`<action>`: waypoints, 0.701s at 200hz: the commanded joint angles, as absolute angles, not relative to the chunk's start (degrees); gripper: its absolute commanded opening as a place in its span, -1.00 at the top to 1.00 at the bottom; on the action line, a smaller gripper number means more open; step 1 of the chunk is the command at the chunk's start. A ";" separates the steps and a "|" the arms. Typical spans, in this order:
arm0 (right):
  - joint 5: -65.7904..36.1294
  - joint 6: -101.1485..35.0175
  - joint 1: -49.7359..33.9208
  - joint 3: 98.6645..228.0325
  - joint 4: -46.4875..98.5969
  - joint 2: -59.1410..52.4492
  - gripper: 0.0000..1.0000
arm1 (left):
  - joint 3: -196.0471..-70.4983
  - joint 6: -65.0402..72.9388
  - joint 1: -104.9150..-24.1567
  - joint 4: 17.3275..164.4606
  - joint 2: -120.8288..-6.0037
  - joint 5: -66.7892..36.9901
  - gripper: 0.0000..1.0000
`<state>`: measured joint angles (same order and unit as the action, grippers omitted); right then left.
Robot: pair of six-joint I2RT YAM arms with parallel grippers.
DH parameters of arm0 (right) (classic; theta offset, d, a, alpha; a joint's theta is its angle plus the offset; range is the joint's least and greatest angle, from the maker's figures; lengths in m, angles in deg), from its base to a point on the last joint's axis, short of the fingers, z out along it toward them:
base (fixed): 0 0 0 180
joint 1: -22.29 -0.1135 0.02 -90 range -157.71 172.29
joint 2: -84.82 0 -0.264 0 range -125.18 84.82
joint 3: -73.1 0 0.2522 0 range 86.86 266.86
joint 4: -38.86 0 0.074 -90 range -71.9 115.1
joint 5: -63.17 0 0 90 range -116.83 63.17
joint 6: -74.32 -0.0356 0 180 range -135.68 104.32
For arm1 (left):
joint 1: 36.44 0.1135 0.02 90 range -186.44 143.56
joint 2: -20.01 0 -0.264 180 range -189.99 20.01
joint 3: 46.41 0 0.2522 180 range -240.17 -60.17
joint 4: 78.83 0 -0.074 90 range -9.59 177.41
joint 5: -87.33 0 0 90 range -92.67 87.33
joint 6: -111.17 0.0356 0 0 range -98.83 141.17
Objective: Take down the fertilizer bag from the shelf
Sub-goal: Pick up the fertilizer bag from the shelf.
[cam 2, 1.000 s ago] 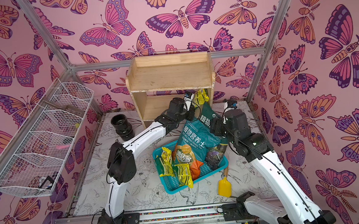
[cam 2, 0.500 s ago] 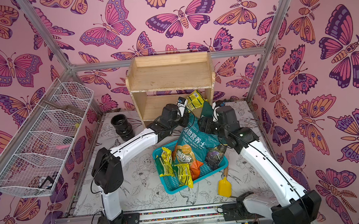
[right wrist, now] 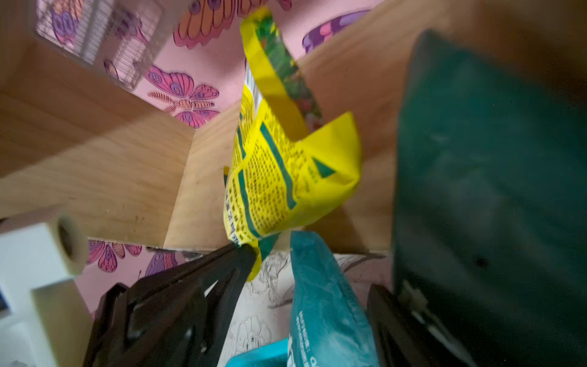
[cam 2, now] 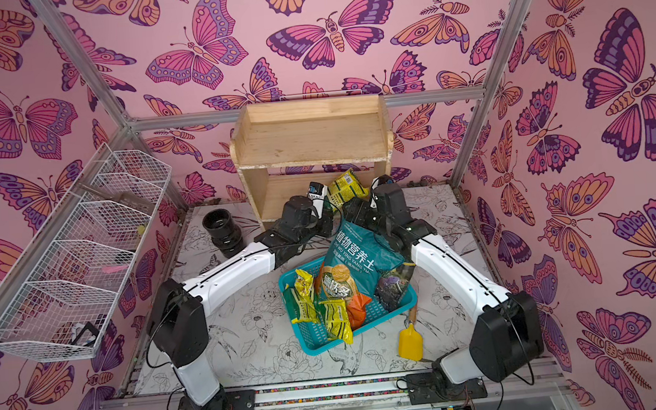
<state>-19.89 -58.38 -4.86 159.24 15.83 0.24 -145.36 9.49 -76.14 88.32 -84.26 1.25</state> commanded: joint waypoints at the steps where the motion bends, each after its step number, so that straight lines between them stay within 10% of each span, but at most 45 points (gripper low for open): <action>1: -20.80 -60.59 -5.72 163.04 20.99 -2.80 -0.65 | -143.57 7.74 -75.74 88.19 -83.26 0.86 1.00; 66: -25.33 -60.43 -5.73 164.82 28.09 -9.25 -0.56 | -142.44 7.80 -75.68 88.86 -82.56 0.62 1.00; 130: -24.46 -61.18 -6.33 163.06 33.81 -9.47 0.61 | -141.91 7.50 -75.64 89.17 -82.13 0.95 1.00; 140: -24.39 -60.66 -6.66 162.93 33.75 -8.73 0.62 | -141.78 7.54 -75.64 89.13 -81.90 1.21 0.36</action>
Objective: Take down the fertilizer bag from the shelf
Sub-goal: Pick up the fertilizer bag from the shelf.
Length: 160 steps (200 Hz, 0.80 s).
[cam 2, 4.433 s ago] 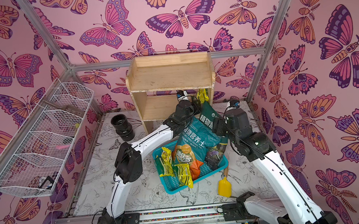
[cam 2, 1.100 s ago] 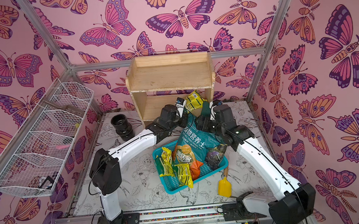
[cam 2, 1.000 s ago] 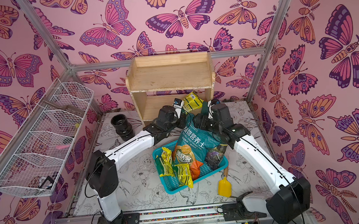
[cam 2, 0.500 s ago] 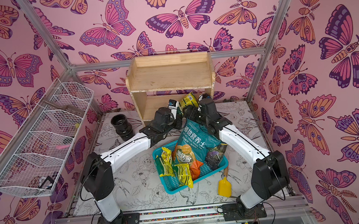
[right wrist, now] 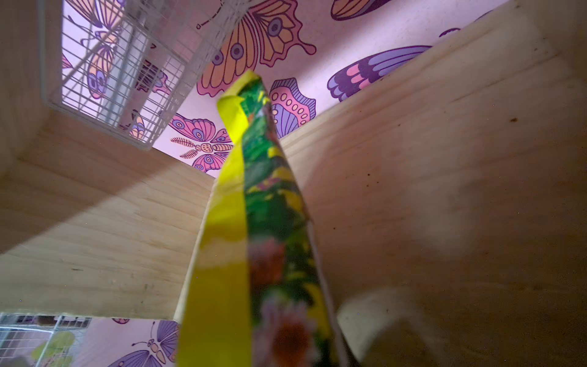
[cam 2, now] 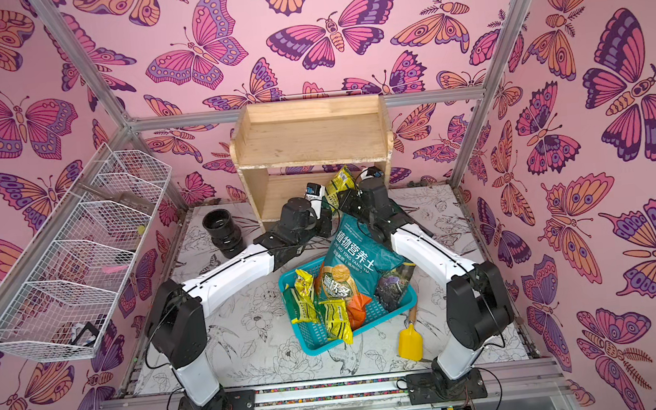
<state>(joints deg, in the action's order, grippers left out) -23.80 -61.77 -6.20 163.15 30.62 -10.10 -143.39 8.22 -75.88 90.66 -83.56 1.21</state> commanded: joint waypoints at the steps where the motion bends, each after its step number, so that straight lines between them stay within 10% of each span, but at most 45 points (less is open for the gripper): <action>1: -24.42 -60.58 -6.68 162.91 33.74 -8.67 0.62 | -141.75 7.54 -75.64 89.15 -81.87 1.25 0.25; 20: -24.68 -59.47 -7.86 162.71 33.73 -6.75 0.64 | -140.71 6.17 -75.64 89.18 -80.14 5.61 -0.99; 160: -25.08 -55.57 -15.39 155.86 20.42 12.26 0.69 | -115.62 -0.28 -71.59 93.74 -46.75 15.21 -1.00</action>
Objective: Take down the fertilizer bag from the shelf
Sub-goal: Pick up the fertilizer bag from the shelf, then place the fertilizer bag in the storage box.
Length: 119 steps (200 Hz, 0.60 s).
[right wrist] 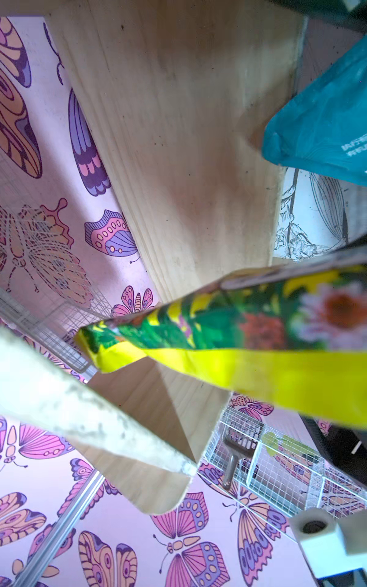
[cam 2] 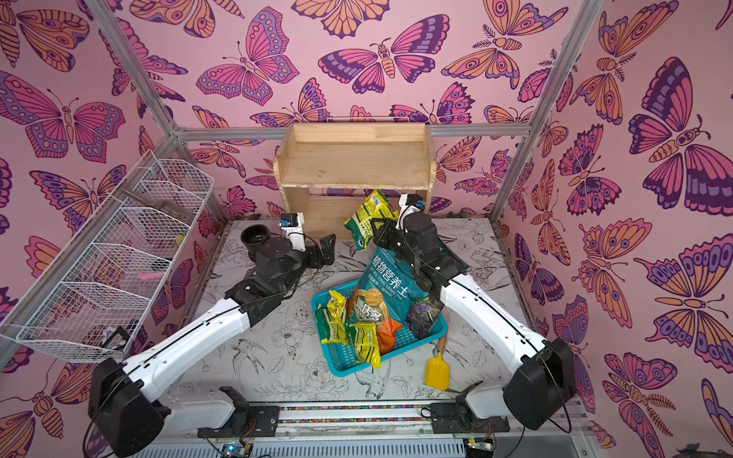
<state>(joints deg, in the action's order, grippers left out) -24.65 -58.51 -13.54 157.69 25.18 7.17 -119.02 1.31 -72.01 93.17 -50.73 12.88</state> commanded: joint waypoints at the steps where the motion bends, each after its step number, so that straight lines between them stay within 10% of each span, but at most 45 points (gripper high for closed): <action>1: -25.08 -55.53 -15.49 155.68 20.17 12.42 0.69 | -115.49 -0.32 -71.59 93.74 -46.55 15.28 -1.00; 119: -39.49 -40.69 -44.54 144.16 -1.09 18.82 0.72 | -109.21 -0.85 -71.24 91.56 -36.34 22.96 -1.00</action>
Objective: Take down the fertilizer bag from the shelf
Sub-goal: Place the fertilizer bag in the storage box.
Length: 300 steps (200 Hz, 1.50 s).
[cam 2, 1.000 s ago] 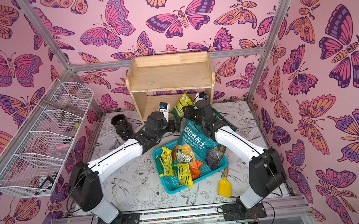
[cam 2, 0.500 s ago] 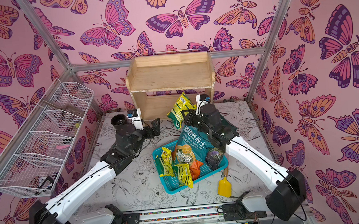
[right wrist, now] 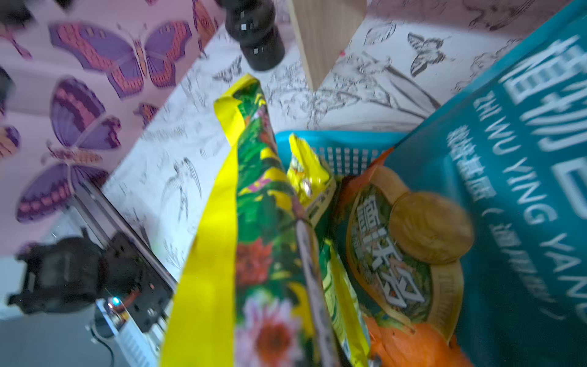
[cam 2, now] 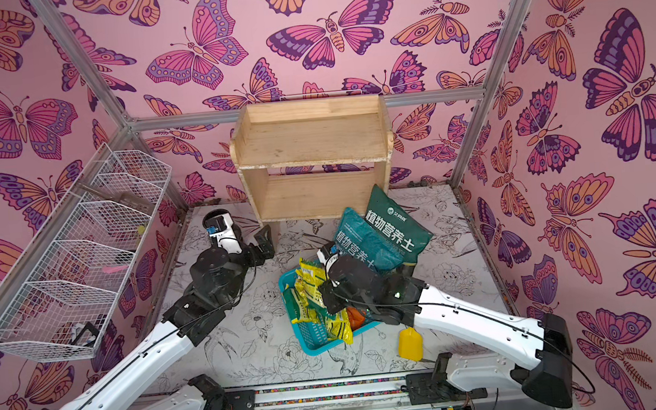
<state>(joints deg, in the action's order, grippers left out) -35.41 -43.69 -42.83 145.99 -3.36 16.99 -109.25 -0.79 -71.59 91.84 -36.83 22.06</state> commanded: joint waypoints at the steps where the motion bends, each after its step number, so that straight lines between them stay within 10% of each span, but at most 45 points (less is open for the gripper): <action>1: -39.45 -40.67 -44.52 144.07 -1.00 18.82 0.72 | -109.25 -0.83 -71.24 91.55 -36.33 22.98 -1.00; 94: -34.91 -36.66 -44.52 141.17 9.31 12.43 0.77 | -109.04 -1.31 -71.24 91.08 -36.17 22.97 -1.00; 300: -39.52 -38.63 -53.15 133.24 -20.20 6.00 0.84 | -108.60 -1.28 -71.24 90.80 -34.58 23.95 -1.00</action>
<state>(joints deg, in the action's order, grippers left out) -39.80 -36.91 -50.17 135.22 4.37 10.17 -109.25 -0.79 -71.59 91.64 -35.93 23.28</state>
